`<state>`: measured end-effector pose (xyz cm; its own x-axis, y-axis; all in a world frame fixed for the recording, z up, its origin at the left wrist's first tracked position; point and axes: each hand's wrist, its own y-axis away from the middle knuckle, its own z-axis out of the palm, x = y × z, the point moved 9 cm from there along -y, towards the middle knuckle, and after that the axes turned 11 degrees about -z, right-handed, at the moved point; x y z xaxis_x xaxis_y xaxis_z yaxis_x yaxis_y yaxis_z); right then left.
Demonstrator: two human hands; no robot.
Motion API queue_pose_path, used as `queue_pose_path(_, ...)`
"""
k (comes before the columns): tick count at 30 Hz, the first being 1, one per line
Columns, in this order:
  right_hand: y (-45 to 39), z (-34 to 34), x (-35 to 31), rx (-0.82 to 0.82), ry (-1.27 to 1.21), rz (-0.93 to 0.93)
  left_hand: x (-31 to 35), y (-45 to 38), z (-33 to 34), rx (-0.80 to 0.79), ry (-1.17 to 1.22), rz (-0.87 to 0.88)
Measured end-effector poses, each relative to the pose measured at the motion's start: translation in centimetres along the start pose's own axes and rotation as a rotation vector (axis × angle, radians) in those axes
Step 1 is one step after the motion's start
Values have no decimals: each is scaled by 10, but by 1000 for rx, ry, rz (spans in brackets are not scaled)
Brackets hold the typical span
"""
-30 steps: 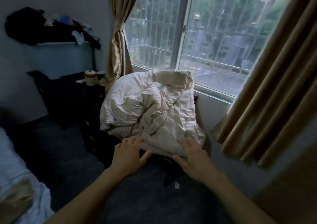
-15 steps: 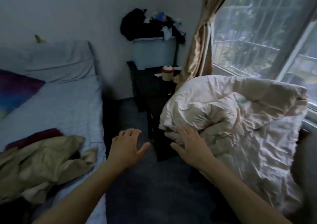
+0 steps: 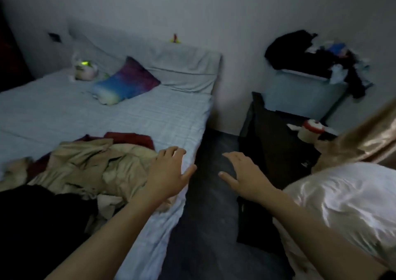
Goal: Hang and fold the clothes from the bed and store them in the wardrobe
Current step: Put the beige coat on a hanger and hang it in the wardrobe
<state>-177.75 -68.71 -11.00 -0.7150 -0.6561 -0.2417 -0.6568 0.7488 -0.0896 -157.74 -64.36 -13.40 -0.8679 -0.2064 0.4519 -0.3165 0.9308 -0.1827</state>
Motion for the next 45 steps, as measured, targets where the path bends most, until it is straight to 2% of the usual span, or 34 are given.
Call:
queue_pose_path(3, -56, 25, -25, -42, -40, -101, -55, -9, -9, 43, -35, -126)
queue_pose_path(10, -157, 88, -71, -167, -144, -364, -155, -28, -5, 11, -148, -421)
queue_pose_path(18, -278, 138, -61, -265, -240, -573, -197, -76, 16, -1, -242, -696)
queue_pose_path(22, -342, 149, -59, -309, -310, -675, -212, -105, 9, 43, -263, -877)
queue_pose_path(27, -399, 160, -67, -365, -345, -794, -219, -124, 5, 104, -250, -1022)
queue_pose_path(35, -457, 188, -99, -416, -310, -858, -262, -137, 2, 111, -248, -1129)
queue_pose_path(40, -484, 209, -118, -436, -241, -848, -311, -159, -5, 158, -170, -1091)
queue_pose_path(45, -514, 237, -132, -451, -181, -760, -370, -186, 1, 180, -63, -1042)
